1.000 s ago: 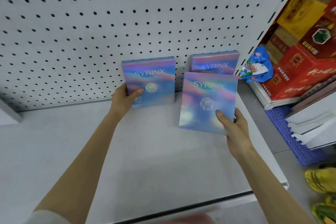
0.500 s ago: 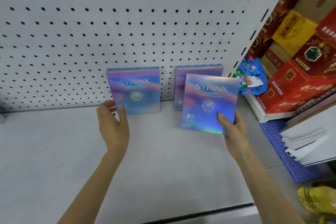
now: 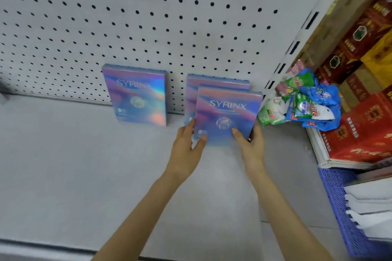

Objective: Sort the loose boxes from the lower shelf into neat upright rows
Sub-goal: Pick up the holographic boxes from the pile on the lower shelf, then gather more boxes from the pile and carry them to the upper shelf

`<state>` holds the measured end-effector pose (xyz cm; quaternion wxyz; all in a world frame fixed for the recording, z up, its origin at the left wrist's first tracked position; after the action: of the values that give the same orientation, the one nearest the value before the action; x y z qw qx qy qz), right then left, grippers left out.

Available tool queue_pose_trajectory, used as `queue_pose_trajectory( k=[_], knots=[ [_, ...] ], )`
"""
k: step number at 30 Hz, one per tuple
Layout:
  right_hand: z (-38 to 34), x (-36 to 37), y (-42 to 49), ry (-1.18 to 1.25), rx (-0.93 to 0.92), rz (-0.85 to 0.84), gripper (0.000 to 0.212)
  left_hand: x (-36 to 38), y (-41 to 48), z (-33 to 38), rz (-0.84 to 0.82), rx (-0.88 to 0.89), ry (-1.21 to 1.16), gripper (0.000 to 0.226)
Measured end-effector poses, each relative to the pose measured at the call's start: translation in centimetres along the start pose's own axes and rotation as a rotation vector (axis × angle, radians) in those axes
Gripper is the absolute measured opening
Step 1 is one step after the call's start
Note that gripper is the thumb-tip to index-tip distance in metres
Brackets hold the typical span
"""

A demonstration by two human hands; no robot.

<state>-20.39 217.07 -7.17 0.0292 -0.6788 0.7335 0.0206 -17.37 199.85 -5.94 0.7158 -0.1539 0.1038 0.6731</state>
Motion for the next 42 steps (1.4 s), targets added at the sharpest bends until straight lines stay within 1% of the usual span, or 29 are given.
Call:
queue_pose_trajectory(
  k=[1, 3, 4, 5, 8, 12, 16, 18, 20, 22, 24, 25, 27, 30, 32, 34, 36, 39, 42],
  knots=[
    [0.0, -0.1, 0.4, -0.024, 0.005, -0.005, 0.04, 0.0, 0.3, 0.2, 0.01, -0.004, 0.019, 0.055],
    [0.0, -0.1, 0.8, -0.06, 0.022, -0.02, 0.059, -0.1, 0.7, 0.4, 0.024, -0.019, 0.042, 0.055],
    [-0.1, -0.1, 0.8, -0.072, 0.033, -0.029, 0.065, -0.1, 0.7, 0.5, 0.028, -0.027, 0.048, 0.054],
    [-0.1, -0.2, 0.8, -0.085, 0.043, -0.033, 0.065, -0.1, 0.7, 0.6, 0.03, -0.034, 0.052, 0.055],
    [-0.1, -0.3, 0.6, -0.109, 0.066, -0.045, 0.048, 0.0, 0.4, 0.7, 0.031, -0.041, 0.07, 0.056],
    [-0.1, -0.5, 0.6, -0.141, 0.062, -0.086, 0.043, -0.1, 0.1, 1.1, 0.034, -0.045, 0.062, 0.054],
    [-0.4, -0.8, 0.5, -0.197, 0.115, -0.076, 0.033, -0.6, -0.7, 1.7, 0.006, -0.082, 0.045, 0.053],
    [-0.6, -0.8, -0.2, -0.197, 0.129, -0.041, 0.036, -1.3, -1.7, 1.8, -0.011, -0.102, 0.032, 0.052],
    [-1.0, -0.7, -1.5, -0.216, 0.132, 0.032, 0.048, -2.4, -3.3, 1.6, -0.023, -0.118, 0.019, 0.049],
    [-1.6, 0.2, -3.8, -0.224, 0.126, 0.106, 0.055, -4.1, -5.6, 1.0, -0.004, -0.132, -0.014, 0.041],
    [-2.5, 2.2, -7.1, -0.217, 0.113, 0.128, 0.054, -6.3, -8.8, 0.2, 0.032, -0.133, -0.056, 0.034],
    [-2.9, 3.7, -9.0, -0.219, 0.108, 0.106, 0.053, -7.6, -10.7, -0.4, 0.045, -0.135, -0.079, 0.031],
    [-3.6, 7.7, -12.7, -0.23, 0.104, -0.013, 0.05, -10.3, -14.7, -2.1, 0.069, -0.144, -0.124, 0.025],
    [-4.1, 15.8, -17.8, -0.25, 0.089, -0.298, 0.049, -15.2, -21.0, -5.4, 0.155, -0.177, -0.175, 0.022],
    [-4.5, 21.9, -20.9, -0.283, 0.072, -0.489, 0.049, -19.0, -25.2, -7.5, 0.236, -0.184, -0.195, 0.026],
    [-4.9, 27.9, -24.0, -0.287, 0.04, -0.637, 0.048, -23.0, -29.4, -9.9, 0.309, -0.205, -0.201, 0.027],
    [-5.1, 33.7, -27.2, -0.232, 0.053, -0.733, 0.047, -27.1, -33.8, -12.9, 0.349, -0.245, -0.184, 0.02],
    [-4.8, 41.4, -32.4, -0.142, 0.135, -0.883, 0.047, -32.6, -40.3, -17.3, 0.417, -0.335, -0.14, 0.022],
    [-4.6, 47.0, -37.0, -0.203, 0.132, -1.032, 0.051, -37.1, -45.7, -20.2, 0.549, -0.406, -0.146, 0.028]
  ],
)
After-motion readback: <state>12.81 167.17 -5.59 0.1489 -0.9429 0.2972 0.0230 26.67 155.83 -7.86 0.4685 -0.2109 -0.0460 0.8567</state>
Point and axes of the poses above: each hand's wrist, its own y-axis towards the middle knuckle, its own x-axis out of the palm, z = x × y, the point moved 1 cm from there along y, towards the middle knuckle, and after that the axes turned 12 degrees about -z, right-handed, at the moved point
